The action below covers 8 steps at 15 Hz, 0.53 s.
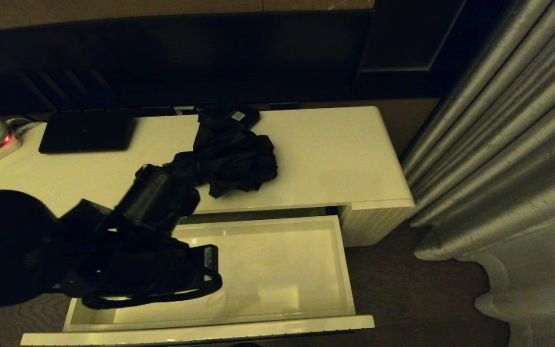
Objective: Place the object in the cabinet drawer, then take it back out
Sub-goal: Put the umbrella in the drawer
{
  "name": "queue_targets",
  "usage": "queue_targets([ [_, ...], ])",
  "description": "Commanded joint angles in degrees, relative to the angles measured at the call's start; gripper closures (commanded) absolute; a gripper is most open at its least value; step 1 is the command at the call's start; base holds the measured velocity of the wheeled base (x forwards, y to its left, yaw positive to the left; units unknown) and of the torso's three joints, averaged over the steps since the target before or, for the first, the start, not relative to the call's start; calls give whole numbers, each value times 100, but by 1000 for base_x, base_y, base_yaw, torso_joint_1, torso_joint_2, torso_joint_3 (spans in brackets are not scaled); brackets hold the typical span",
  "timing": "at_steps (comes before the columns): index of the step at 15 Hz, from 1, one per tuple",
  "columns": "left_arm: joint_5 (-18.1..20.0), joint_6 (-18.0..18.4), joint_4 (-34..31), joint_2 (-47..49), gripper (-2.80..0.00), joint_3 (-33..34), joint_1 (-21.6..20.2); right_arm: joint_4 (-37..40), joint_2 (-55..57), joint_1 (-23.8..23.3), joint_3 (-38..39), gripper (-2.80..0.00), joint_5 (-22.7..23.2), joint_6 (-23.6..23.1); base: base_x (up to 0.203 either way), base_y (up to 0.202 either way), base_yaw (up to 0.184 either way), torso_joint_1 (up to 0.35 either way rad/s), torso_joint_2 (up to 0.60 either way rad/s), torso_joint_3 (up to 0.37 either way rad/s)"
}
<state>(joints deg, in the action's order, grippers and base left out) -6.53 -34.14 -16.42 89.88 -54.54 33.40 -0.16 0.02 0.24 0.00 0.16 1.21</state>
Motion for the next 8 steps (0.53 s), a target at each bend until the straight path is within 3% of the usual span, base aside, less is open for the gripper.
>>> queue_targets([
  [1, -537, 392, 29, -1139, 0, -29, 20, -2, -2, 2, 9, 0, 1, 2, 0, 0, 0, 0, 0, 0],
  [2, -938, 851, 29, -1378, 0, -27, 27, -2, -2, 2, 9, 0, 1, 2, 0, 0, 0, 0, 0, 0],
  [4, -1550, 2601, 46, -1852, 0, 45, 8, -2, -2, 2, 9, 0, 1, 2, 0, 0, 0, 0, 0, 0],
  [8, -1812, 5460, 103, -2297, 0, 315, -474, -2, -2, 2, 9, 0, 1, 2, 0, 0, 0, 0, 0, 0],
])
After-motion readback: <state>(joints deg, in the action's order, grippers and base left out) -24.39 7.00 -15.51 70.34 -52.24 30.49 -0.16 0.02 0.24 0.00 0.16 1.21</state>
